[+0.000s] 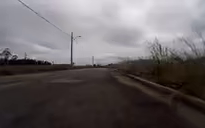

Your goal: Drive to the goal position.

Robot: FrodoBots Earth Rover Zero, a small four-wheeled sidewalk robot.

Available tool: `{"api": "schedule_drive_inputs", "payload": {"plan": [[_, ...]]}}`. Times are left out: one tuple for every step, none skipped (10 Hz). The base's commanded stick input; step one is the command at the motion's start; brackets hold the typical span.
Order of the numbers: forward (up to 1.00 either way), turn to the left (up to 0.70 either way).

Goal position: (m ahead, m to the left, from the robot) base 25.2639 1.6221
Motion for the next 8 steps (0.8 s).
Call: {"api": "schedule_drive_inputs", "payload": {"plan": [[0.7, 0.0], [0.7, 0.0], [0.7, 0.0], [0.7, 0.0], [0.7, 0.0], [0.7, 0.0], [0.7, 0.0], [0.7, 0.0]]}}
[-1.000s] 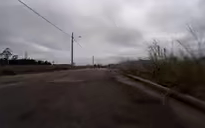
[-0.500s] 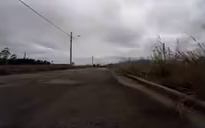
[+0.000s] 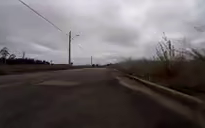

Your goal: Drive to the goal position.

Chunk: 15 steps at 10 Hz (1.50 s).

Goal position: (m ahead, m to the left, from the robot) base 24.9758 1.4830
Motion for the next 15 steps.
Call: {"api": "schedule_drive_inputs", "payload": {"plan": [[0.7, 0.0], [0.7, 0.0], [0.7, 0.0], [0.7, 0.0], [0.7, 0.0], [0.7, 0.0], [0.7, 0.0], [0.7, 0.0], [0.7, 0.0], [0.7, 0.0], [0.7, 0.0], [0.7, 0.0], [0.7, 0.0], [0.7, 0.0], [0.7, 0.0]]}}
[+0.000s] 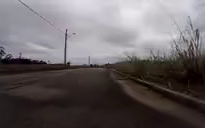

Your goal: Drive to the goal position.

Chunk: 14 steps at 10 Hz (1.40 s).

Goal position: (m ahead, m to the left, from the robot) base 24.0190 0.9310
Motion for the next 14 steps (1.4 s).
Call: {"api": "schedule_drive_inputs", "payload": {"plan": [[0.7, 0.0], [0.7, 0.0], [0.7, 0.0], [0.7, 0.0], [0.7, 0.0], [0.7, 0.0], [0.7, 0.0], [0.7, 0.0], [0.7, 0.0], [0.7, 0.0], [0.7, 0.0], [0.7, 0.0], [0.7, 0.0], [0.7, 0.0]]}}
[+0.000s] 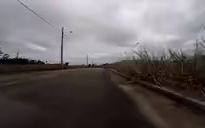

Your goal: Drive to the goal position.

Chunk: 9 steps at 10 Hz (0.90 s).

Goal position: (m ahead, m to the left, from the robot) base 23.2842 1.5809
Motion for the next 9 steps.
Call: {"api": "schedule_drive_inputs", "payload": {"plan": [[0.7, 0.0], [0.7, 0.0], [0.7, 0.0], [0.7, 0.0], [0.7, 0.0], [0.7, 0.0], [0.7, 0.0], [0.7, 0.0], [0.7, 0.0]]}}
